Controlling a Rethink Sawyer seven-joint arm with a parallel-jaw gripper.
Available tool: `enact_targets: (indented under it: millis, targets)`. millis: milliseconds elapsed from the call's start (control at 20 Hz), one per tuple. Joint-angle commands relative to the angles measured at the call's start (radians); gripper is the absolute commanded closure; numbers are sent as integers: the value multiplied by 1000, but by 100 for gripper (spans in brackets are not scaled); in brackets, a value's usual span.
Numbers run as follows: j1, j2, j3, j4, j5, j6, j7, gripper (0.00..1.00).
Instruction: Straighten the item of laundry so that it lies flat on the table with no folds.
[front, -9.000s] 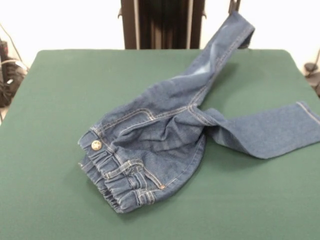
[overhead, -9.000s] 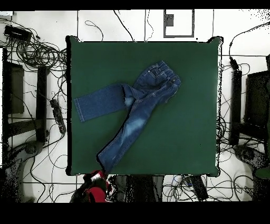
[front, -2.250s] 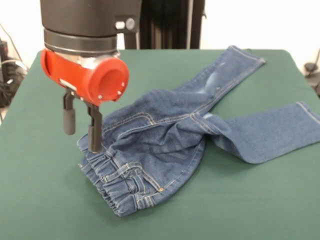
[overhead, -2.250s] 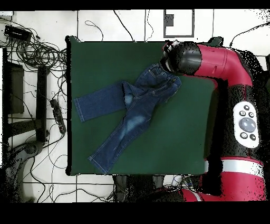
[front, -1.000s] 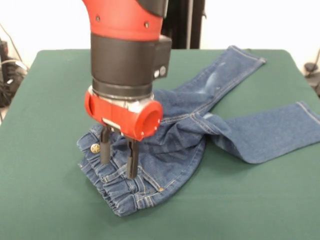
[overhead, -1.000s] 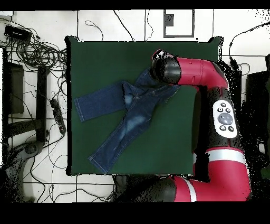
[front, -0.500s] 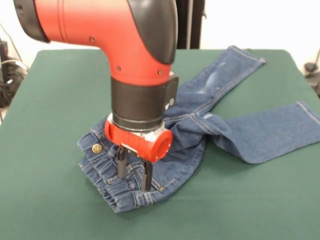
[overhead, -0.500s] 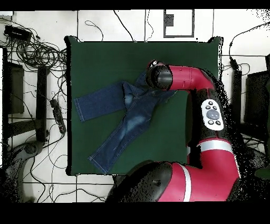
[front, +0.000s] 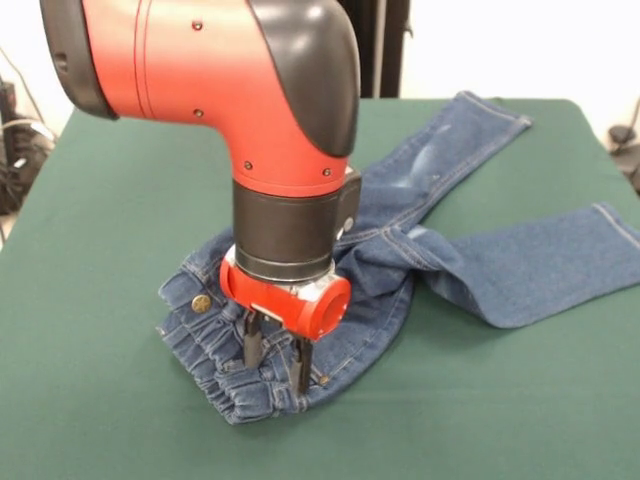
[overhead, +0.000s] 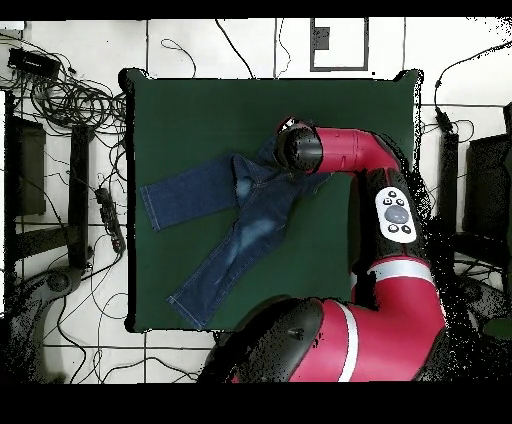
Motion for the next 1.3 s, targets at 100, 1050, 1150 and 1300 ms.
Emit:
enact_targets:
  millis: [100,1050,1150,1300]
  targets:
    - [51,73,88,6,-30,-22,-104,0]
    - [127,60,17,-41,-20,0,-28,100]
    - [129,51,16,-35,-14,4,-25,100]
    - [143,12,19,-16,3,29,-13,100]
